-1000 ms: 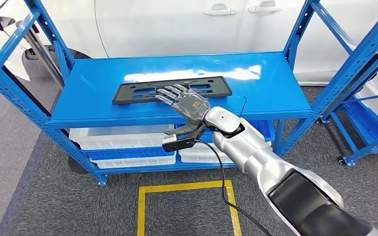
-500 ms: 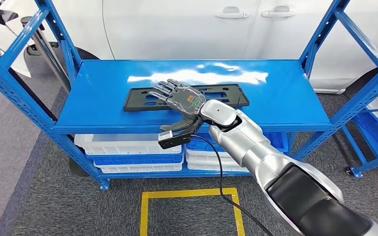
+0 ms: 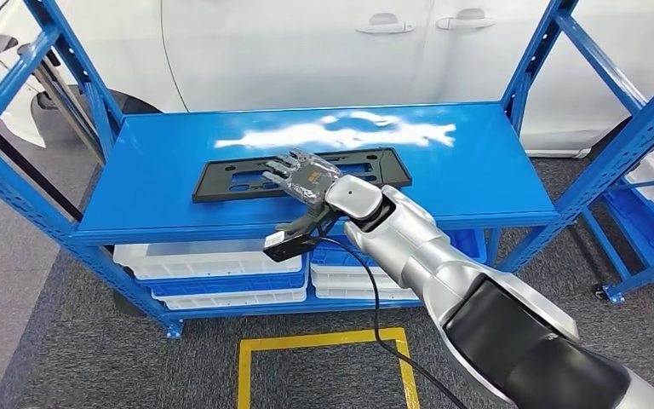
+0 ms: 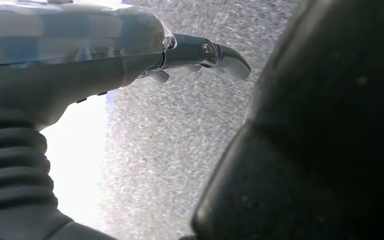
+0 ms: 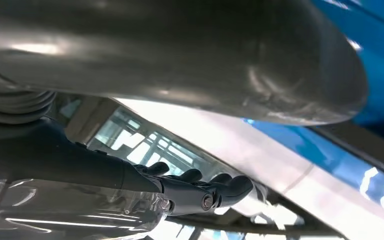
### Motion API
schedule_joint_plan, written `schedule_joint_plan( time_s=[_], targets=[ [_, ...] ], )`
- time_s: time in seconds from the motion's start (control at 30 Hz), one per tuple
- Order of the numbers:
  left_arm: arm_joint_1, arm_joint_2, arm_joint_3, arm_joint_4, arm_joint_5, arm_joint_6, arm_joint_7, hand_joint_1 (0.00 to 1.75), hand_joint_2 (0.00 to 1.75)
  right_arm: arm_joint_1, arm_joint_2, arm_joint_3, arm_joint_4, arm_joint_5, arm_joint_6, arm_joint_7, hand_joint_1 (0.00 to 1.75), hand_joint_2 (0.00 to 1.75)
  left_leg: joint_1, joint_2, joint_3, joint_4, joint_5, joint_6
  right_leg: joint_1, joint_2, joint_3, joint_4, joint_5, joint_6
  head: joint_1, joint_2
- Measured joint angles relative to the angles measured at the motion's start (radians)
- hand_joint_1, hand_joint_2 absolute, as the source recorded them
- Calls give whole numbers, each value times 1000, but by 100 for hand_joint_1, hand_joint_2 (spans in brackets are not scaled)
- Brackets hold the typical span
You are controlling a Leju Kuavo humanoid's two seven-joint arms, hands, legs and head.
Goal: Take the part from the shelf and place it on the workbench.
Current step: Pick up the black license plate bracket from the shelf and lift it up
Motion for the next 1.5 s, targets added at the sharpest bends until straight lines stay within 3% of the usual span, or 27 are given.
schedule_joint_plan(
  time_s=[0.07, 0.13, 0.2, 0.23, 0.33, 0.37, 0.4, 0.47, 0.53, 0.57, 0.7, 0.77, 0.83, 0.87, 0.9, 0.93, 1.0, 1.03, 1.1, 1.2, 1.27, 1.33, 1.4, 1.43, 1.47, 1.5],
  targets=[
    [0, -2, 0, 0, -2, -4, 5, 0, 0, 0, 0, 7, 28, -2, 1, 4, 0, 0, -1, -2, 24, -52, -3, 15, 4, 3, -13, 14, -4, 8, 0, 0],
    [-1, -3, 0, 0, -3, -7, 7, 0, 0, 5, -2, 11, 51, -5, 1, 6, 0, 0, -1, -5, 23, -61, -7, 33, 6, 5, -23, 19, -3, 15, 0, 0],
    [0, -5, 0, 0, -3, -8, 8, 0, 0, 9, -3, 13, 67, -7, 3, 8, 0, 0, 3, -4, 22, -66, -4, 42, 5, 3, -33, 40, -17, 26, 0, 0],
    [0, -5, 0, 0, -3, -9, 8, 0, 0, 9, -3, 13, 74, -8, 3, 10, 0, 0, 6, -2, 23, -68, -2, 47, 2, 1, -49, 76, -37, 34, 0, 0],
    [0, -6, 0, 0, -3, -10, 8, 0, 0, 16, -4, 14, 93, -9, 4, 12, 0, 0, 6, 0, 23, -68, -2, 52, -11, -5, -137, 254, -114, 53, 0, 0],
    [1, -6, 0, 0, -3, -10, 8, 0, 0, 19, -4, 14, 98, -9, 6, 13, 0, 0, 7, 0, 24, -68, -3, 52, -15, -6, -156, 289, -118, 55, 0, 0],
    [1, -6, 0, 0, -3, -10, 9, 0, 0, 21, -4, 15, 102, -10, 10, 14, 0, 0, 7, 0, 25, -68, -4, 51, -18, -7, -159, 287, -103, 57, 0, 0],
    [0, -6, 0, 0, -3, -12, 10, 0, 0, 22, -6, 15, 109, -16, 20, 21, 0, 87, 8, 0, 30, -68, -7, 47, -22, -8, -112, 180, -33, 55, 0, 0],
    [0, -6, 0, 0, -3, -12, 12, 0, 0, 19, -8, 15, 114, -24, 27, 30, 0, 175, 5, -2, 32, -68, -10, 39, -18, -6, -58, 61, 10, 49, 0, 0],
    [0, -6, 0, 0, -3, -13, 12, 0, 0, 19, -9, 15, 116, -26, 30, 35, 0, 175, 3, -2, 32, -69, -11, 34, -16, -4, -46, 32, 15, 44, 0, 0],
    [-1, -5, 0, 0, -3, -14, 14, 0, 0, 20, -13, 12, 125, -38, 31, 74, 0, 175, 0, 0, 31, -67, -21, 12, -19, -2, -37, 11, 15, 20, 0, 0],
    [-1, -5, 0, 0, -3, -15, 14, 0, 0, 15, -14, 4, 127, -54, 31, 98, 0, 175, -2, 2, -4, 11, -65, 7, -21, -3, -30, 3, 17, 7, 0, 0],
    [-2, -5, 0, 0, -3, -16, 10, 0, 0, 11, -14, -8, 130, -65, 35, 122, 0, 175, -5, 1, -62, 143, -121, 4, -14, -3, -28, 3, 16, -1, 0, 0],
    [-2, -4, 0, 0, -3, -15, 7, 0, 0, 10, -14, -15, 132, -69, 38, 132, 0, 175, -8, 0, -80, 190, -133, 4, -10, -2, -26, 4, 15, -3, 0, 0],
    [-3, -4, 0, 0, -3, -15, 6, 0, 0, 8, -14, -20, 134, -71, 41, 140, 0, 175, -11, 0, -82, 203, -126, 6, -7, -1, -24, 5, 13, -5, 0, 0],
    [-3, -4, 0, 0, -3, -16, 6, 0, 0, 5, -15, -25, 136, -73, 42, 145, 0, 175, -14, 0, -67, 180, -102, 8, -4, 1, -22, 7, 12, -7, 0, 0],
    [-5, -5, 0, 0, -3, -18, 14, 0, 0, -3, -15, -33, 137, -74, 43, 153, 0, 175, -15, 1, -9, 61, -36, 16, 2, 5, -21, 11, 9, -7, 0, 0],
    [-5, -5, 0, 0, -3, -20, 17, 0, 0, -8, -15, -37, 138, -74, 43, 157, 0, 175, -15, 1, 16, 4, -17, 21, 5, 7, -24, 14, 9, -5, 0, 0],
    [-5, -6, 0, 0, -3, -22, 21, 0, 0, -13, -17, -42, 140, -72, 46, 167, 0, 175, -16, -2, 38, -54, -15, 35, 10, 9, -35, 17, 13, 2, 0, 0],
    [-5, -9, 0, 0, -3, -22, 22, 0, 0, -11, -18, -48, 144, -73, 53, 177, 0, 175, -11, -4, 40, -74, -12, 52, 11, 9, -47, 28, 10, 15, 0, 0],
    [-5, -11, 0, 0, -3, -23, 22, 0, 0, -11, -18, -52, 146, -76, 53, 181, 0, 175, -5, -2, 43, -81, -7, 59, 6, 4, -76, 96, -30, 31, 0, 0],
    [-4, -10, 0, 0, -3, -23, 22, 0, 0, -8, -18, -54, 150, -77, 53, 181, 0, 175, -4, -1, 43, -81, -6, 61, -5, -2, -132, 217, -86, 45, 0, 0],
    [-4, -10, 0, 0, -3, -24, 22, 0, 0, -2, -18, -55, 153, -77, 53, 181, 0, 87, -4, -1, 43, -80, -7, 61, -14, -6, -166, 286, -98, 53, 0, 0],
    [-4, -10, 0, 0, -3, -25, 22, 0, 0, 0, -18, -55, 155, -77, 53, 182, 0, 44, -3, -1, 43, -79, -7, 60, -18, -7, -159, 268, -77, 54, 0, 0],
    [-4, -10, -1, 0, -3, -27, 21, 0, 0, 0, -19, -56, 155, -76, 52, 182, 0, 0, -2, -1, 45, -79, -9, 57, -20, -8, -134, 215, -43, 54, 0, 0],
    [-4, -10, -1, 0, -3, -28, 21, 0, 0, -1, -19, -58, 156, -76, 50, 182, 0, 0, -2, -1, 47, -79, -11, 55, -21, -8, -101, 145, -12, 52, 0, 0]
  ],
)
